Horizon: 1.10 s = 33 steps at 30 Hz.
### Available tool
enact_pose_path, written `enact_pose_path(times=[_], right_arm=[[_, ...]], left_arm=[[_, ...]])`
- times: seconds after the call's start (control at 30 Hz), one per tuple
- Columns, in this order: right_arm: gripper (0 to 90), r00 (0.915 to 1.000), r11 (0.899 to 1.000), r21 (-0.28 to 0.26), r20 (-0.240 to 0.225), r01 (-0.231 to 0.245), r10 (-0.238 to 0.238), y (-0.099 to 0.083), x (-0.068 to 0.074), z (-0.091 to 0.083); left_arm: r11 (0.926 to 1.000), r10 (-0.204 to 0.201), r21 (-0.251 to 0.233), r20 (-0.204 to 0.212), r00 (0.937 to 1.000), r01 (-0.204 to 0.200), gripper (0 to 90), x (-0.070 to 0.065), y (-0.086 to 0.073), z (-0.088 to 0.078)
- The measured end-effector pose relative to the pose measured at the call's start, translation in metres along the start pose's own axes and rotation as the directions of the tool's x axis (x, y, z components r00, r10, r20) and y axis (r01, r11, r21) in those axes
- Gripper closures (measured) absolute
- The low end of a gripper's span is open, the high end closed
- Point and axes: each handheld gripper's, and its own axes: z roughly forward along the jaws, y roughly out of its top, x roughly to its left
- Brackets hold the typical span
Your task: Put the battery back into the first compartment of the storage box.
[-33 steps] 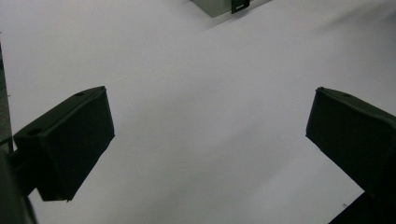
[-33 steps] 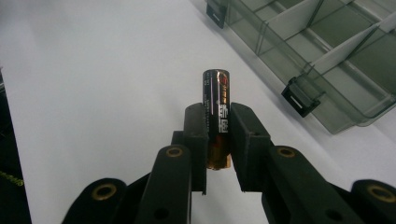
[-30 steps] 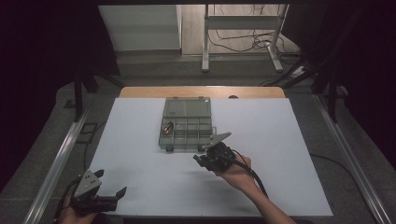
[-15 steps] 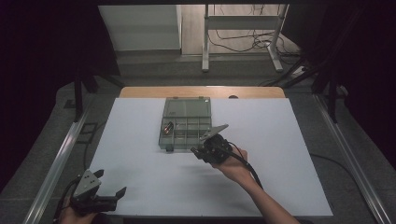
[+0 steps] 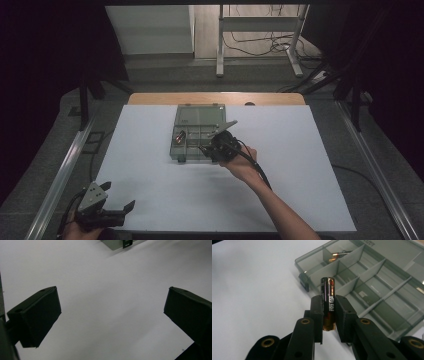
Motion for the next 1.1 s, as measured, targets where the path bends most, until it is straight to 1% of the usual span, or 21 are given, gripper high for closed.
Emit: enact_pose_path(times=[0.2, 0.5, 0.57, 0.8, 1.1], right_arm=[[76.9, 1.0000, 1.000, -0.005, 0.007, 0.004, -0.004, 0.012, -0.005, 0.012], [77.0, 0.9999, 1.000, -0.005, 0.008, -0.009, 0.009, 0.029, -0.010, 0.031], [77.0, 0.9999, 1.000, -0.007, 0.011, -0.005, 0.005, 0.033, -0.011, 0.036], [77.0, 0.9996, 1.000, -0.002, 0.024, -0.015, 0.015, 0.048, -0.015, 0.049], [77.0, 0.9991, 1.000, 0.001, 0.035, -0.024, 0.024, 0.067, -0.017, 0.075]], left_arm=[[1.0000, 0.000, -0.002, 0.003, 1.0000, 0.000, 1.6, 0.000, 0.000, 0.000], [1.0000, 0.000, -0.002, 0.005, 1.0000, 0.000, 1.6, 0.001, 0.000, 0.000], [1.0000, 0.000, -0.003, 0.005, 1.0000, 0.000, 1.6, 0.001, 0.000, 0.000], [1.0000, 0.000, -0.005, 0.007, 1.0000, 0.000, 1.6, 0.001, 0.000, 0.000], [1.0000, 0.000, -0.009, 0.010, 1.0000, 0.000, 1.6, 0.001, -0.001, -0.001]])
